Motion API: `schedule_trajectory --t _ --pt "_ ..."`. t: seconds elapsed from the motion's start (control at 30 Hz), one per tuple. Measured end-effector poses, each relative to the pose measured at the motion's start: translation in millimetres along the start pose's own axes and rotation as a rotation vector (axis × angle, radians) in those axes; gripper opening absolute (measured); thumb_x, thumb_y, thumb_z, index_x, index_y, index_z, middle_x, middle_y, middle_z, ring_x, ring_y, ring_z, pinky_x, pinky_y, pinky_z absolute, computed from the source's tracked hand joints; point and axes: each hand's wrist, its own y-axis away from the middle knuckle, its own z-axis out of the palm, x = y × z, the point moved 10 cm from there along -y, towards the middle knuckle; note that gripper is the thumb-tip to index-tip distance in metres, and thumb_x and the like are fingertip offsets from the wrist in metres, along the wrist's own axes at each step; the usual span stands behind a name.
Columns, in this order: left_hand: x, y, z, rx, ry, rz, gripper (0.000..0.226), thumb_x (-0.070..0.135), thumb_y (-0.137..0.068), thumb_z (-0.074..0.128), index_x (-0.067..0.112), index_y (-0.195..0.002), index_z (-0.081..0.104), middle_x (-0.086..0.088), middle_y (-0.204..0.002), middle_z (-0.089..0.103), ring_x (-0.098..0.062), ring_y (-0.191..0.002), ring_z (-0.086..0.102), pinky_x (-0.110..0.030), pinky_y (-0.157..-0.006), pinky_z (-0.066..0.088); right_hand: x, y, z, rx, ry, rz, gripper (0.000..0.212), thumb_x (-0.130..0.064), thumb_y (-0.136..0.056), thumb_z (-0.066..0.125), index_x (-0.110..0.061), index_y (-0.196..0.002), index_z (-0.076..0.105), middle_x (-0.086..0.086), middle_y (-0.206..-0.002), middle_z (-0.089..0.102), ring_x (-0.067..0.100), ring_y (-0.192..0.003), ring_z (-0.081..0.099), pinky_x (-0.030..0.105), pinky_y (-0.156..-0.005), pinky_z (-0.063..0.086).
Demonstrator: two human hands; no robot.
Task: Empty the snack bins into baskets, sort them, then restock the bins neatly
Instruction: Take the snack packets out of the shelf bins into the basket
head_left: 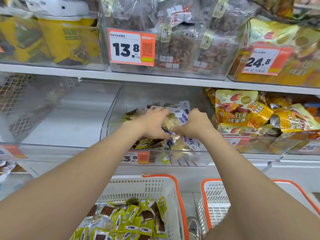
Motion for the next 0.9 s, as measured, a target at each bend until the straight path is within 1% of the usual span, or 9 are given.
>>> schedule_trajectory --t 0.1,0.2,0.33,0.4,0.47,0.53,0.7,0.8,0.9 --pt "-7.8 -10.0 14.8 -0.076 0.092 -0.057 0.139 0.074 -0.049 0.088 0.034 -0.161 0.015 -0.001 -0.161 0.031 -0.03 -0.146 0.038 -0.05 -0.116 0.04 -0.2 -2.7 9.1 -0.092 -0.048 -0.016 0.089 -0.064 -0.068 0.086 -0.013 -0.129 0.047 0.007 -0.12 0.059 0.027 -0.105 0.065 0.04 -0.083 0.059" --pt "-5.1 -8.6 9.0 -0.043 0.067 -0.064 0.141 0.07 -0.046 0.094 0.037 -0.16 0.018 -0.003 -0.146 0.036 -0.032 -0.136 0.046 -0.047 -0.111 0.045 -4.5 -3.4 12.2 -0.086 -0.036 -0.042 0.098 -0.056 -0.063 0.093 -0.015 -0.138 0.043 0.008 -0.126 0.058 0.03 -0.11 0.064 0.037 -0.082 0.055" --pt "-9.5 -1.3 -4.7 -0.086 -0.03 -0.114 0.129 0.065 -0.054 0.093 0.026 -0.16 0.03 -0.004 -0.137 0.045 -0.028 -0.127 0.052 -0.04 -0.105 0.048 -6.1 -2.2 1.4 -0.014 -0.026 -0.054 0.07 -0.035 -0.067 0.097 -0.013 -0.116 0.052 0.009 -0.115 0.061 0.031 -0.097 0.063 0.035 -0.071 0.048" --pt "-18.5 8.0 -1.6 -0.179 -0.02 -0.177 0.135 0.071 -0.053 0.091 0.031 -0.162 0.022 -0.004 -0.151 0.041 -0.028 -0.132 0.051 -0.043 -0.105 0.051 -8.5 -0.5 -5.4 0.023 -0.013 -0.076 0.062 -0.028 -0.065 0.097 -0.013 -0.108 0.054 0.008 -0.106 0.062 0.031 -0.092 0.063 0.035 -0.068 0.049" --pt "-27.9 23.6 12.1 -0.296 0.051 -0.254 0.139 0.07 -0.056 0.091 0.043 -0.163 0.006 -0.001 -0.16 0.033 -0.03 -0.127 0.056 -0.048 -0.091 0.062 -13.1 1.6 -16.1 0.114 -0.001 -0.115 0.049 -0.02 -0.069 0.092 -0.015 -0.102 0.057 0.008 -0.099 0.061 0.033 -0.087 0.063 0.035 -0.066 0.048" --pt "-34.7 34.5 19.2 -0.291 0.099 -0.273 0.138 0.062 -0.059 0.092 0.047 -0.162 0.002 0.0 -0.161 0.034 -0.03 -0.122 0.06 -0.048 -0.082 0.065 -18.4 4.1 -30.1 0.234 -0.036 -0.165 0.034 -0.016 -0.075 0.083 -0.021 -0.101 0.062 0.008 -0.095 0.064 0.035 -0.085 0.064 0.034 -0.065 0.047" --pt "-31.8 42.3 7.4 -0.08 0.068 -0.088 0.111 0.049 -0.076 0.089 0.03 -0.164 0.024 0.001 -0.166 0.036 -0.023 -0.147 0.041 -0.035 -0.117 0.039 -18.5 13.2 -54.3 0.397 -0.087 -0.203 0.026 -0.007 -0.077 0.075 -0.021 -0.081 0.054 0.006 -0.075 0.061 0.033 -0.072 0.059 0.033 -0.055 0.041" --pt "-21.0 49.7 6.8 -0.052 0.072 -0.018 0.094 0.039 -0.087 0.082 0.027 -0.163 0.029 0.001 -0.166 0.035 -0.021 -0.152 0.034 -0.03 -0.119 0.03 -27.2 29.4 -61.8 0.47 -0.036 -0.289 0.029 -0.009 -0.076 0.077 -0.022 -0.089 0.054 0.005 -0.076 0.064 0.035 -0.074 0.059 0.039 -0.055 0.05" --pt "-19.4 49.8 7.9 0.015 0.075 -0.054 0.087 0.044 -0.084 0.08 0.03 -0.158 0.037 -0.002 -0.161 0.044 -0.024 -0.149 0.038 -0.033 -0.115 0.038 -32.8 49.3 -65.4 0.492 -0.003 -0.357 0.046 -0.002 -0.073 0.073 -0.025 -0.109 0.059 0.006 -0.09 0.072 0.036 -0.083 0.064 0.042 -0.062 0.054"
